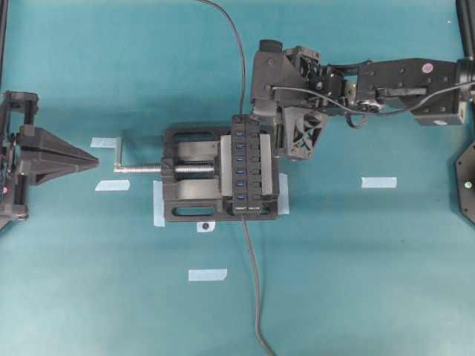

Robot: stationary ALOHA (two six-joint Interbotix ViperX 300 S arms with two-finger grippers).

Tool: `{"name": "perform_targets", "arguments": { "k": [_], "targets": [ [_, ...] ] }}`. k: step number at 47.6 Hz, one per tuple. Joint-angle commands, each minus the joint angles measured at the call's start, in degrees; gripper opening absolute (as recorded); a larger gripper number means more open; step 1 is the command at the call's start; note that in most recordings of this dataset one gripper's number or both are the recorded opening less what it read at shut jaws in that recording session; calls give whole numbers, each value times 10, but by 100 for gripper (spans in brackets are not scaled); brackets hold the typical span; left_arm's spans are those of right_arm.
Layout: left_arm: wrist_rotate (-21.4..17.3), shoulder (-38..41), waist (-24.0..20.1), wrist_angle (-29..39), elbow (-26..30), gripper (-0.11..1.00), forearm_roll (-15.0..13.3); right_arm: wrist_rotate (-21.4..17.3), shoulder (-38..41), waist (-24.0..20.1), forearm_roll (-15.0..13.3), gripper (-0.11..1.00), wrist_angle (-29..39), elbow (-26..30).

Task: Insert the USB into the center port of the fixed hub
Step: 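Lower the open right gripper over the USB plug beside the hub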

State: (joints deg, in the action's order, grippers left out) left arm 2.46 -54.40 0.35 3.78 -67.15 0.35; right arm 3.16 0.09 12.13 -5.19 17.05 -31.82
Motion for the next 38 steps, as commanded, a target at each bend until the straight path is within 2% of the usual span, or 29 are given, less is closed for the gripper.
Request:
{"name": "perform_targets", "arguments": {
  "k": [1,11,14,22,38],
  "targets": [
    [1,4,-1,-4,9,0,1,4,-5,1,-1,23,-8,14],
    [1,4,-1,-4,9,0,1,4,7,1,-1,78,-25,14],
    [1,4,-1,-4,10,0,1,4,11,1,-1,89,-29,14],
    [0,4,-1,-4,11,0,1,4,17,1,-1,85,-36,18],
    [1,4,0,-4,10,0,1,4,33,1,-1,84,-59,24]
  ]
}}
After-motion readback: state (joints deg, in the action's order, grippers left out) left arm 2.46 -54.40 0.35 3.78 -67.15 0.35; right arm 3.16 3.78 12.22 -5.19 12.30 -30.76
